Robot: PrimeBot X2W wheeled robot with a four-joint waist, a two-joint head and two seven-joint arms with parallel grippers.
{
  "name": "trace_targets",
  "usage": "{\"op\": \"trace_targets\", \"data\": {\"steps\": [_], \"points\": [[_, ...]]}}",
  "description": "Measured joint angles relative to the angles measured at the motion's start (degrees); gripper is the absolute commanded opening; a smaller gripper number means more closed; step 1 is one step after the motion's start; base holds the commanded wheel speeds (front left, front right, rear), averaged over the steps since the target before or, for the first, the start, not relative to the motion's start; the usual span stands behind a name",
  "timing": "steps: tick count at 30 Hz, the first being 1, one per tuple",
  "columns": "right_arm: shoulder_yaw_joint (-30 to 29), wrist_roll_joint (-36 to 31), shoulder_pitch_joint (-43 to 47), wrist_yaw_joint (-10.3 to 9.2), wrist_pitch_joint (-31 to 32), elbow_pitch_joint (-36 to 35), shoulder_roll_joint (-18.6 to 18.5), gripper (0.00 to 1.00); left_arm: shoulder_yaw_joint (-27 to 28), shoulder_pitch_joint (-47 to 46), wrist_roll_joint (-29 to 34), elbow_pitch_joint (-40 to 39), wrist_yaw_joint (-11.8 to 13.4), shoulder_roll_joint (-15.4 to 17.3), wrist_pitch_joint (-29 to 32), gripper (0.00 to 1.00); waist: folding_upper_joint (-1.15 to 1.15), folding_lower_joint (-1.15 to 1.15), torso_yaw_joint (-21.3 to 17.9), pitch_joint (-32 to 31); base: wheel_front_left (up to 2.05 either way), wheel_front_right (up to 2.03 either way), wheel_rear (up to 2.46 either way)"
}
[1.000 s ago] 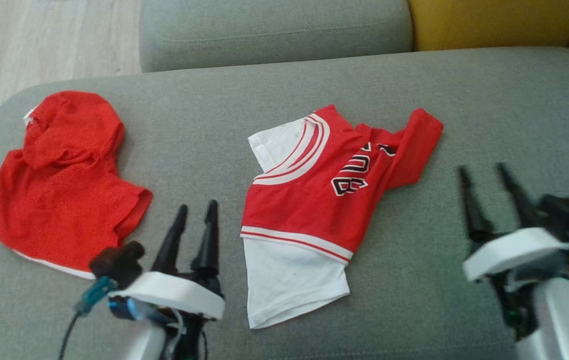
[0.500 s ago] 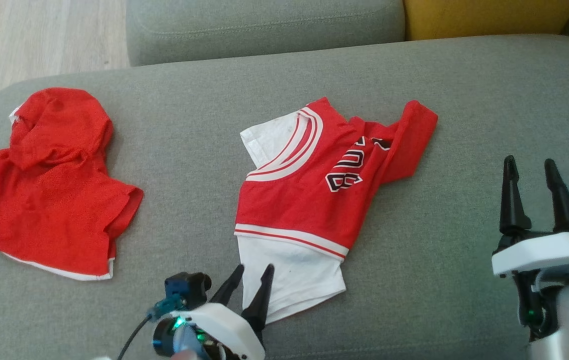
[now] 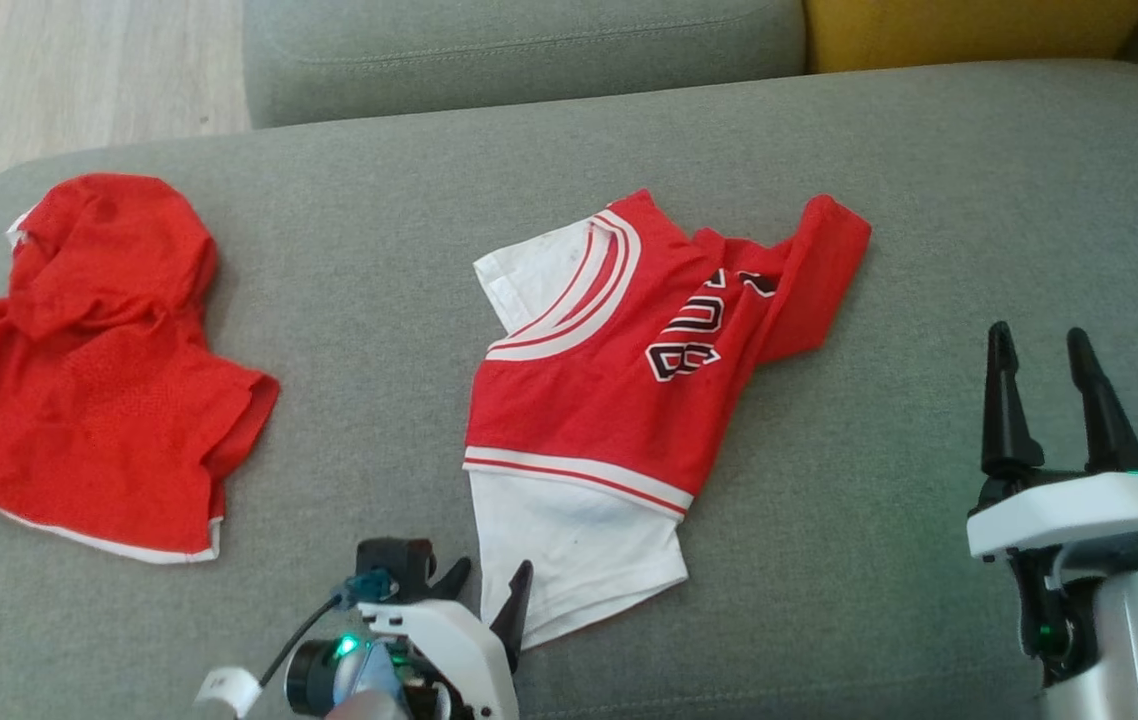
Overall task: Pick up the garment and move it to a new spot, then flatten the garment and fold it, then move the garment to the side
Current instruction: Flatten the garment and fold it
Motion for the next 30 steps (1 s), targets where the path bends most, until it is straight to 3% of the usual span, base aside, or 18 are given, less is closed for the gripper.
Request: {"op": "trace_targets", "data": {"steps": [4,5,6,7,14,22,30], "points": [[-0.24,0.0,-0.43,0.0,-0.78,0.0,0.01,1.0,-0.75,-1.2,0.09,0.73,-0.13,0.02,1.75,1.0,0.0,0.0,-0.64,0.31,0.0,0.0,0.0],[-0.54,0.08,-0.66,0.0,-1.21,0.0,0.01,1.0,-0.94,-1.48,0.09,0.94,-0.18,0.04,2.22,0.95,0.0,0.0,-0.79,0.4,0.0,0.0,0.0],[-1.03,0.32,-1.01,0.0,-1.29,0.02,0.02,1.0,-1.13,-1.69,0.08,1.04,-0.22,0.09,2.54,0.42,0.0,0.0,-0.94,0.49,0.0,0.0,0.0],[-1.52,0.41,-1.39,0.0,-1.62,0.01,0.01,1.0,-1.35,-1.93,0.08,1.19,-0.63,0.14,2.57,0.0,0.0,0.0,-1.08,0.56,0.0,0.0,0.0],[-2.6,0.41,-1.77,0.0,-2.25,0.16,0.01,1.0,-1.44,-2.45,-1.3,1.48,-1.94,-0.09,-0.08,0.0,0.0,0.0,-1.14,0.81,0.0,0.0,0.0],[-3.09,0.19,-1.77,0.0,-2.15,1.04,0.03,1.0,5.6,-2.62,-3.47,-1.83,-0.96,-0.52,-10.99,0.0,0.0,0.0,0.32,0.23,0.0,0.0,0.0],[-3.08,-0.46,-2.81,0.0,0.26,2.35,0.03,1.0,11.07,-2.84,-1.55,-7.65,-1.43,-0.74,-12.2,0.0,0.0,0.0,2.45,0.15,0.0,0.0,0.0]]}}
